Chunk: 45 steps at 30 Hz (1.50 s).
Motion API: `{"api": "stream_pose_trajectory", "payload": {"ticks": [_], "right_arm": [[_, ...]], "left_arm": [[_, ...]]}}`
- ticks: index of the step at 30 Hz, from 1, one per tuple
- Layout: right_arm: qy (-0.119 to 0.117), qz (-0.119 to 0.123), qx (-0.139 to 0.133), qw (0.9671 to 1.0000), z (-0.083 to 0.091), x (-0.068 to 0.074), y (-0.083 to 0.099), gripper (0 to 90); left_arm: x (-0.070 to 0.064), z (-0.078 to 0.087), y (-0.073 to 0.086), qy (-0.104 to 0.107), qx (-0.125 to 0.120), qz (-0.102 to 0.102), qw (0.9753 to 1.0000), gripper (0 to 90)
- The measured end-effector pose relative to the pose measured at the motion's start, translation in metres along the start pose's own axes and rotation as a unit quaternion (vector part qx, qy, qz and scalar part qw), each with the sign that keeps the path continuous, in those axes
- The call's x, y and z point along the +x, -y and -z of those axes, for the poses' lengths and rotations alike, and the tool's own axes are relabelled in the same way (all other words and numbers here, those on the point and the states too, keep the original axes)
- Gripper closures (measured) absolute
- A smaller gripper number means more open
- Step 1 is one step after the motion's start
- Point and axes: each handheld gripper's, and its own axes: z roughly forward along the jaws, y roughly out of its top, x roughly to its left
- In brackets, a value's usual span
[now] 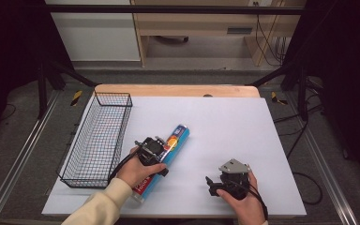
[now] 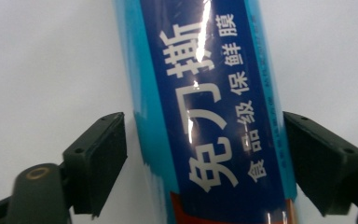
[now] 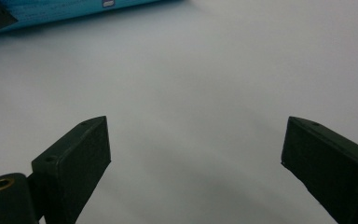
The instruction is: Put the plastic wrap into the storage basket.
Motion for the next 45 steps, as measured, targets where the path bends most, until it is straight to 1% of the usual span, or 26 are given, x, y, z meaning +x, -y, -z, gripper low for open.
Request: {"api": "stream_pose_trajectory", "payload": {"ticks": [3, 6, 7, 9, 11, 13, 14, 15, 16, 21, 30, 45], "right_arm": [[-0.002, -0.002, 0.001, 1.0000, 0.0002, 0.0006, -0.0001, 8.3], [-0.002, -0.003, 0.002, 1.0000, 0.0001, 0.0006, -0.0001, 8.4], [-0.002, -0.003, 0.002, 1.0000, 0.0002, 0.0006, -0.0001, 8.4], [-0.002, -0.004, 0.002, 1.0000, 0.0002, 0.0007, -0.0001, 8.4], [-0.004, -0.001, 0.002, 1.0000, 0.0000, 0.0005, 0.0001, 8.4], [-0.006, -0.001, 0.002, 1.0000, -0.0001, 0.0006, 0.0001, 8.4], [-0.006, -0.001, 0.002, 1.0000, -0.0001, 0.0006, 0.0001, 8.4], [-0.005, -0.001, 0.002, 1.0000, 0.0000, 0.0007, 0.0000, 8.4], [-0.005, -0.001, 0.002, 1.0000, 0.0000, 0.0006, 0.0000, 8.4], [-0.005, 0.001, 0.004, 1.0000, -0.0006, 0.0009, 0.0000, 8.4], [-0.007, 0.000, 0.006, 1.0000, -0.0009, 0.0016, 0.0001, 8.4], [-0.009, 0.006, 0.008, 0.9999, -0.0021, 0.0017, 0.0007, 8.5]], "left_arm": [[-0.0012, -0.0027, -0.0002, 0.002, 0.005, -0.001, 1.0000, 18.8], [-0.0018, -0.0042, -0.0005, 0.004, 0.001, 0.006, 1.0000, 19.5], [-0.0014, -0.0043, -0.0006, 0.003, 0.003, 0.003, 1.0000, 20.0], [-0.0017, -0.0049, -0.0005, 0.004, 0.001, 0.005, 1.0000, 20.9], [-0.0026, -0.0062, 0.0000, 0.007, 0.000, 0.011, 0.9999, 21.8], [-0.0019, -0.0068, 0.0005, 0.006, 0.003, 0.008, 0.9999, 23.0], [-0.0019, -0.0069, 0.0008, 0.007, 0.002, 0.011, 0.9999, 23.0], [-0.0022, -0.0070, 0.0015, 0.007, -0.004, 0.021, 0.9998, 24.0], [-0.0015, -0.0068, 0.0020, 0.006, -0.006, 0.022, 0.9997, 25.6], [0.0003, -0.0064, 0.0042, 0.015, -0.012, 0.038, 0.9991, 27.6], [-0.0012, -0.0063, 0.0064, 0.008, -0.023, 0.041, 0.9989, 28.4], [-0.0042, -0.0063, 0.0059, -0.002, -0.023, 0.041, 0.9989, 28.8]]}}
